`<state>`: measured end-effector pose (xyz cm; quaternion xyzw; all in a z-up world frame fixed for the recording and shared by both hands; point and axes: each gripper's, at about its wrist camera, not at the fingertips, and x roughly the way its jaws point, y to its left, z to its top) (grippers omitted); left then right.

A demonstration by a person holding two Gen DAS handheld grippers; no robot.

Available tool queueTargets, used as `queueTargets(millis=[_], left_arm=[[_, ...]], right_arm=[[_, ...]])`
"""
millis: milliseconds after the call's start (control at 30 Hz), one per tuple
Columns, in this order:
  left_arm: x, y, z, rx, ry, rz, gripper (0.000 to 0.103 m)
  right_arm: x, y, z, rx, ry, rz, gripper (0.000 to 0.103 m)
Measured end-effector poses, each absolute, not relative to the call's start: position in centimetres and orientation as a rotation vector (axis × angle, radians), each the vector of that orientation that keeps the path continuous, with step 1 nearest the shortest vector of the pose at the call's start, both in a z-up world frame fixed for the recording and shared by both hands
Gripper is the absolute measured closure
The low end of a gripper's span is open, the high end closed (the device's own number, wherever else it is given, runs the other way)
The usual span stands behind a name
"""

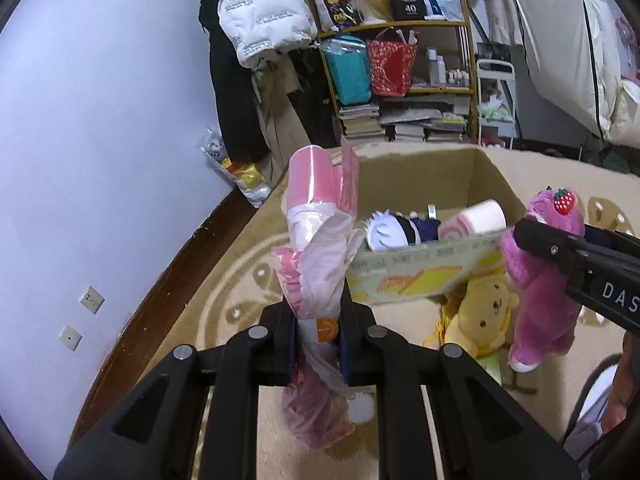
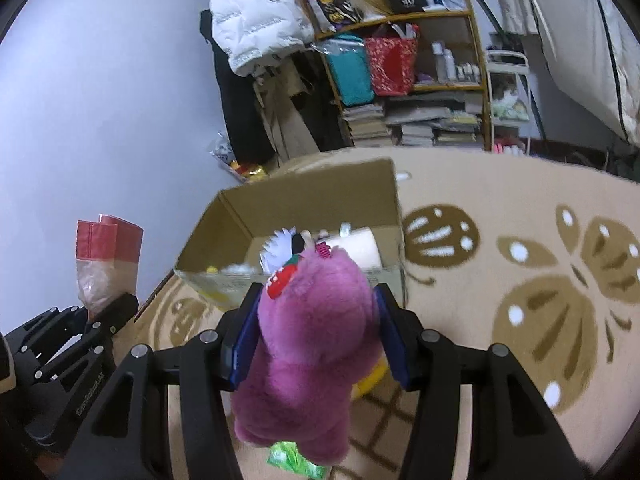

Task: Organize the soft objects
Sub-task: 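Lift both items and carry them over the open box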

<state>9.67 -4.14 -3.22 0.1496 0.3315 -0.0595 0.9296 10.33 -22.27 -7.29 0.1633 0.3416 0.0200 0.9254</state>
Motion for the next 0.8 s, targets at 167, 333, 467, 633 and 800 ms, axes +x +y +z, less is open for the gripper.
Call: queueTargets(millis=[167, 333, 467, 633, 800], left_arm=[[11.3, -3.9, -2.2, 0.289, 0.643, -0.108, 0.088], [13.2, -4.1, -1.8, 0.293, 0.617, -0.1, 0.088], [15.1, -4.3, -1.7, 0.289, 0.606, -0.098, 0.088], [17.1, -4.9, -2.1, 0.315, 0.589, -0.099, 0.088], [18.6, -5.5, -2.6, 0.327, 0.58, -0.104, 0.088]], right_arm=[[12.1, -22.1, -5.7, 0.298, 0.666, 0.057, 0.045], [13.9, -22.0, -4.1, 0.25, 0.636, 0.065, 0.045], [15.6, -22.0, -3.1, 0.216, 0.624, 0.068, 0.045], [17.9, -21.8, -2.5, 0.175, 0.619, 0.066, 0.045], [19.8, -21.9, -2.7, 0.17, 0.622, 0.066, 0.044]])
